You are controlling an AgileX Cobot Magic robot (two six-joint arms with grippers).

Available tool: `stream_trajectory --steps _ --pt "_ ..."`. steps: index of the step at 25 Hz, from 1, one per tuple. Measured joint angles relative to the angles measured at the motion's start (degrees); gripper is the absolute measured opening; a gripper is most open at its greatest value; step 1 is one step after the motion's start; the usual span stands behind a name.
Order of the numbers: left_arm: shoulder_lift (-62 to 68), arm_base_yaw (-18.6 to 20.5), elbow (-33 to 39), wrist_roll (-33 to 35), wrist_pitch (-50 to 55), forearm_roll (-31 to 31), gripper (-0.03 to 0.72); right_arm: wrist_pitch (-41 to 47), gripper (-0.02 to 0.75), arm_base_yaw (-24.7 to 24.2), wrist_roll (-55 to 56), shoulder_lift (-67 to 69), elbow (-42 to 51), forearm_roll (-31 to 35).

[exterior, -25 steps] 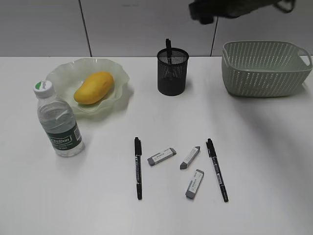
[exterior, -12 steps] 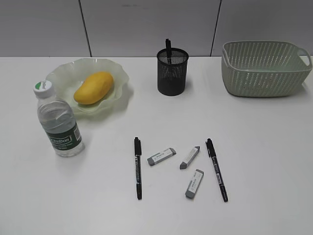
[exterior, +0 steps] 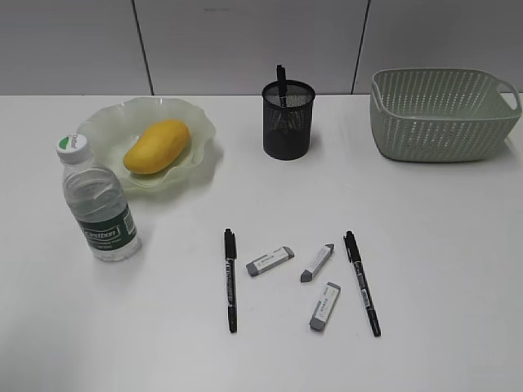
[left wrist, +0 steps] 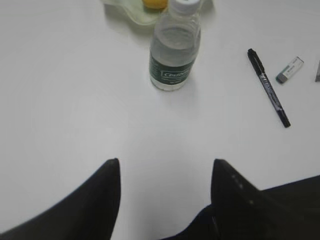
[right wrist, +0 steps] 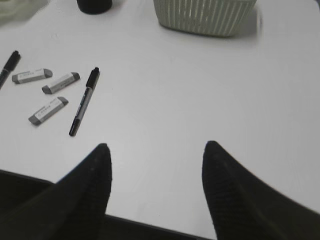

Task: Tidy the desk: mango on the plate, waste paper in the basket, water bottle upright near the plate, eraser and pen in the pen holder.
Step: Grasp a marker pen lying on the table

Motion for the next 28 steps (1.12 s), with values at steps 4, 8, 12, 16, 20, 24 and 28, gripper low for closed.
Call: stream_trajectory --steps 4,8,12,16,20,24,28 --pt "17.74 -2.44 -6.32 2.81 -5.22 -6.25 0.389 -0.89 0.454 0.00 0.00 -0.38 0.46 -0.05" --pt "31.02 -14.44 -13.27 -1.79 -9.40 -6.29 0.376 -1.02 0.448 0.00 0.00 -0.42 0.52 -0.05" --pt "46.28 -27.77 -19.43 -19.49 -12.30 4.60 0.375 -1.02 0.440 0.00 0.00 -0.44 0.52 -0.05" --pt "62.03 -31.31 -27.22 -25.75 -12.66 7.07 0.411 -1.02 0.427 0.00 0.00 -0.44 0.52 -0.05" --pt "73.74 -31.43 -35.27 -30.07 -12.15 7.80 0.481 -1.02 0.422 0.00 0.00 -0.44 0.52 -0.05" --pt "80.69 -31.43 -40.77 -39.31 -12.02 10.43 0.492 -1.04 0.422 0.00 0.00 -0.44 0.52 -0.05" --pt "85.33 -31.43 -43.62 -46.01 -8.47 15.39 0.470 -1.04 0.422 0.00 0.00 -0.44 0.52 -0.05"
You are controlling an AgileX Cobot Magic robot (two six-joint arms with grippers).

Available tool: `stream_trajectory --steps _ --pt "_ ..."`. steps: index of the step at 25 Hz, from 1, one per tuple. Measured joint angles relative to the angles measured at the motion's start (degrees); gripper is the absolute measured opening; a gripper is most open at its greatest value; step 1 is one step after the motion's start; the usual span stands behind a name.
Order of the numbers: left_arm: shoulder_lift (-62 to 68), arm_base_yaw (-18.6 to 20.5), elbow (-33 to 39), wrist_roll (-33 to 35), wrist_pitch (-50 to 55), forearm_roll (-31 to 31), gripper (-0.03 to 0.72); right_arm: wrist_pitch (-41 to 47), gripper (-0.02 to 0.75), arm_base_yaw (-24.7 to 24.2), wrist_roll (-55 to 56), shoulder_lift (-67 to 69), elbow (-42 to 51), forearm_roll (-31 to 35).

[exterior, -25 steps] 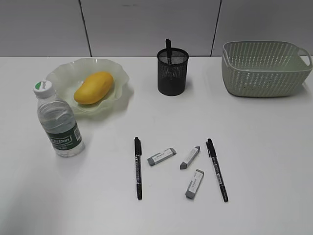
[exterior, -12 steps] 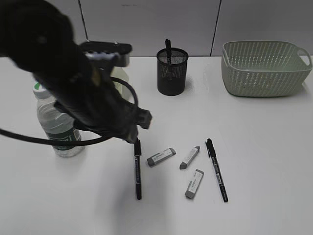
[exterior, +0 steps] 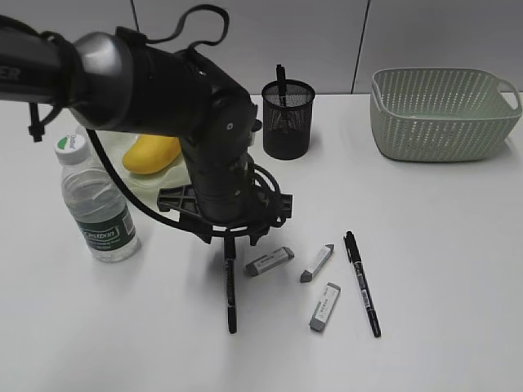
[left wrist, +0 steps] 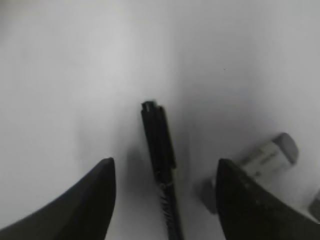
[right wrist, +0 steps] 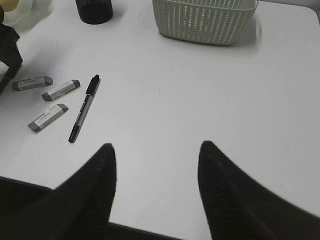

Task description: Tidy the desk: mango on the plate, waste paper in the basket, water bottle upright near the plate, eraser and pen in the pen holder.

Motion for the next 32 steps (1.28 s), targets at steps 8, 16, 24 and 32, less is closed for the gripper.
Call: stream_trajectory --steps 8,16,24,32 --pt "4.29 0.00 -2.53 -2.92 0.82 2.52 0.386 0.00 0.421 0.00 0.00 0.00 0.00 0.00" --pt "5.95 0.16 -2.67 -3.09 0.36 2.62 0.252 0.00 0.421 0.00 0.00 0.00 0.00 0.00" --pt "3.05 0.16 -2.56 -3.09 -4.57 9.51 0.111 0.00 0.421 0.00 0.00 0.00 0.00 0.00" --pt "-8.36 4.96 -2.61 -3.09 -43.80 31.75 0.111 0.00 0.421 0.00 0.00 0.00 0.00 0.00"
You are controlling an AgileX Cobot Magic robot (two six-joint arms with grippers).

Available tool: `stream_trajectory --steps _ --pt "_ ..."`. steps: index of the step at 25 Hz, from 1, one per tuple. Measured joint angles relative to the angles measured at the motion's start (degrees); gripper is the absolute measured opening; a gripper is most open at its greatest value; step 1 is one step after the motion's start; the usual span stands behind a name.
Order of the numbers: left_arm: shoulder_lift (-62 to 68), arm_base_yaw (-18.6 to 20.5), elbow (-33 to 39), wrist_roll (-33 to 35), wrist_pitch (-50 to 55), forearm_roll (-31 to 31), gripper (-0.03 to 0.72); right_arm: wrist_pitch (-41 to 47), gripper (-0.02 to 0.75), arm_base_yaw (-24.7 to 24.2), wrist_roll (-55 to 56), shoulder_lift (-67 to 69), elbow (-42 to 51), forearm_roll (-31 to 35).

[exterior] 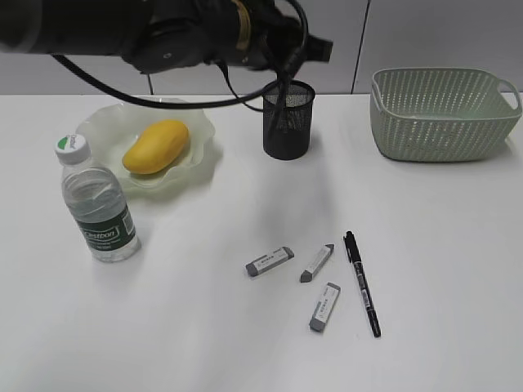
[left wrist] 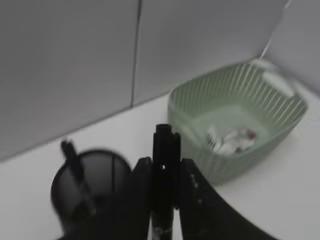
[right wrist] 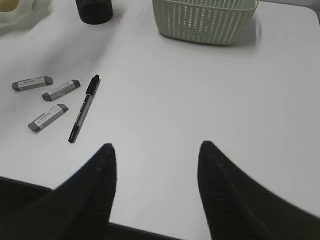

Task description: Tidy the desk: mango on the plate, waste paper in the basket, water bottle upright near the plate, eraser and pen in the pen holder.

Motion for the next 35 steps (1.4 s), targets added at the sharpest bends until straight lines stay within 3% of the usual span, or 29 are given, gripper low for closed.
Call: stream_trajectory --steps 3,6,9,12,15,20,35 --pt "2.01 5.29 0.00 0.00 -15.15 1.08 0.111 0.00 0.421 0.00 -0.06 0.00 0.00 0.00" --pt "5.17 10.51 0.00 1.89 -23.71 -0.63 0.111 0.00 0.421 0.00 -0.06 0.00 0.00 0.00" --pt "7.39 13.85 0.05 10.24 -33.20 -4.24 0.111 0.00 0.421 0.00 -0.06 0.00 0.00 0.00" --pt "8.33 14.16 -0.05 21.05 -40.04 -10.18 0.111 0.00 0.421 0.00 -0.06 0.00 0.00 0.00" --pt "10.92 13.98 -1.43 25.36 -46.35 -15.50 0.111 0.00 0.421 0.00 -0.06 0.00 0.00 0.00" --pt "17.44 13.98 -5.29 26.63 -53.23 -18.03 0.111 0.00 0.421 0.00 -0.06 0.00 0.00 0.00" --pt "23.19 13.69 -8.31 26.69 -52.40 -18.03 0.135 -0.04 0.420 0.00 -0.06 0.00 0.00 0.00"
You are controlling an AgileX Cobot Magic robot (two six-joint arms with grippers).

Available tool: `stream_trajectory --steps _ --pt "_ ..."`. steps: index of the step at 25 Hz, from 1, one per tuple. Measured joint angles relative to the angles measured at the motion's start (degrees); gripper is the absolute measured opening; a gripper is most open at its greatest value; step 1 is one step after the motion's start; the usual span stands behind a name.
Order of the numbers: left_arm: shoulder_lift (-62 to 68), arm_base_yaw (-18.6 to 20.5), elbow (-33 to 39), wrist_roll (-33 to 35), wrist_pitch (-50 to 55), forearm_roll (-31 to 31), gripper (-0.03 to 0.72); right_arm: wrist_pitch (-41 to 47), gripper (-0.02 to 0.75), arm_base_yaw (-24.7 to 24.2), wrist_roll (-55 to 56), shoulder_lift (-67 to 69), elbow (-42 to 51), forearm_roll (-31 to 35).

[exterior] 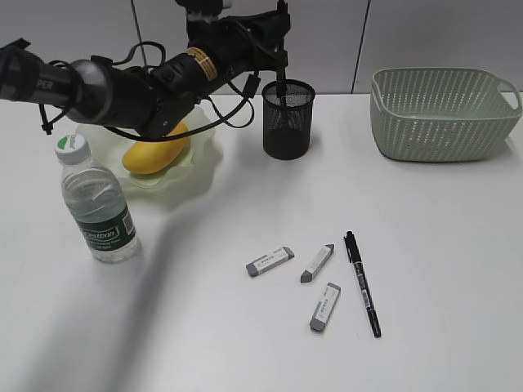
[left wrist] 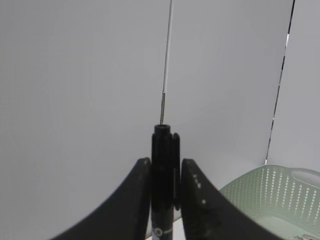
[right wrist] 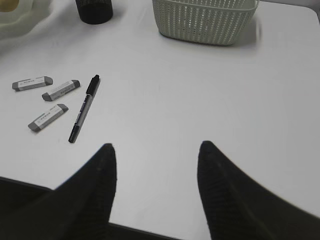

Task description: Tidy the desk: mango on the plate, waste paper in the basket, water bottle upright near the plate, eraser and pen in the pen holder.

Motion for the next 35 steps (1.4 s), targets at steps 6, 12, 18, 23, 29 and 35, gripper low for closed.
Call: stream_trajectory --steps 6,12,18,23,29,35 --pt "0.00 0.00 -0.18 0.00 0.05 0.00 0.346 0.00 0.420 0.00 0.00 0.00 0.00 0.00" --pt "-0.34 0.00 -0.18 -0.05 -0.59 0.00 0.407 0.00 0.420 0.00 0.00 0.00 0.00 0.00" --pt "-12.01 -0.35 -0.18 -13.66 20.98 13.53 0.336 0.00 0.420 0.00 0.00 0.00 0.00 0.00" --pt "-26.03 -4.04 3.85 -21.90 58.56 22.47 0.254 0.00 0.420 0.00 0.00 0.00 0.00 0.00" --pt "-48.60 -5.97 25.34 6.16 76.35 -7.73 0.246 0.00 0.420 0.00 0.00 0.00 0.00 0.00" --pt "-77.57 -5.97 42.15 19.18 96.27 -25.08 0.305 0.00 0.420 0.00 0.00 0.00 0.00 0.00"
